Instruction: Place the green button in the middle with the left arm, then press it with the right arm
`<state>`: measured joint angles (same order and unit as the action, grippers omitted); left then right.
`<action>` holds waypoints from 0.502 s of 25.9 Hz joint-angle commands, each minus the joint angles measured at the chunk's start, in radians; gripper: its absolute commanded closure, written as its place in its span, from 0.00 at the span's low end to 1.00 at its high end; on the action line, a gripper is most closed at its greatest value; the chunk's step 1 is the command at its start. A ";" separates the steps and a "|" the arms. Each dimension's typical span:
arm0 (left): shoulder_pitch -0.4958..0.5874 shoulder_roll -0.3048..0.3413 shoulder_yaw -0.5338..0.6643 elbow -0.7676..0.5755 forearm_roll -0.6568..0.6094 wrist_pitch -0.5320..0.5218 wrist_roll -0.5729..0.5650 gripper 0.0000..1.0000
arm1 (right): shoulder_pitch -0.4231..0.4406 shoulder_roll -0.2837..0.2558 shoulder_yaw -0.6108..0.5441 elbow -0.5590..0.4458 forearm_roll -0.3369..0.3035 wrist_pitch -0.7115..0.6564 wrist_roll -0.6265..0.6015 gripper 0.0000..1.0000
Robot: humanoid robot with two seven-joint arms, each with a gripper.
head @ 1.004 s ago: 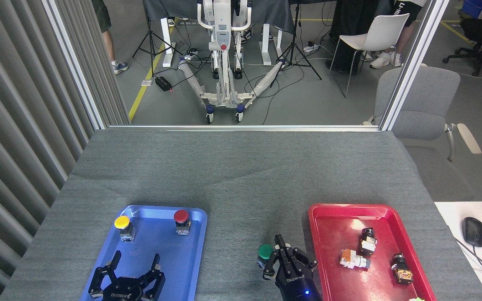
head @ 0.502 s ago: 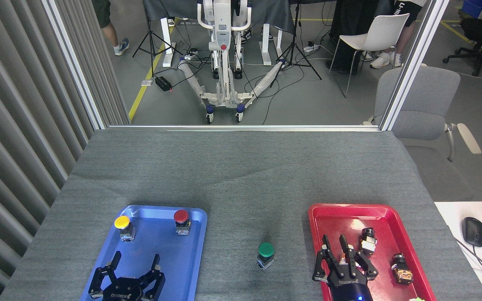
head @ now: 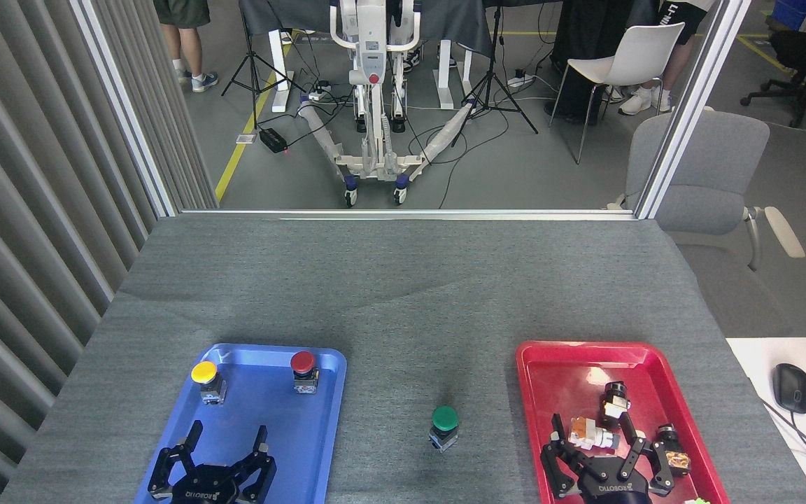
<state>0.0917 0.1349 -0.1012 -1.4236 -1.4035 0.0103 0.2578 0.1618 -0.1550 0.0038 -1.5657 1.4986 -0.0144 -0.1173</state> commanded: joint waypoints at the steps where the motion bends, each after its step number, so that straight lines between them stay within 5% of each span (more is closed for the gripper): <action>1: 0.000 0.000 0.000 0.000 0.000 0.000 0.000 0.01 | 0.008 -0.008 -0.001 -0.007 0.000 0.010 0.001 0.00; 13: 0.000 -0.001 0.000 -0.003 0.000 0.000 0.000 0.01 | 0.010 -0.008 -0.001 -0.007 0.000 0.014 0.004 0.00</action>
<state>0.0921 0.1347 -0.1012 -1.4253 -1.4035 0.0106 0.2579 0.1716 -0.1629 0.0031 -1.5723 1.4986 -0.0002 -0.1171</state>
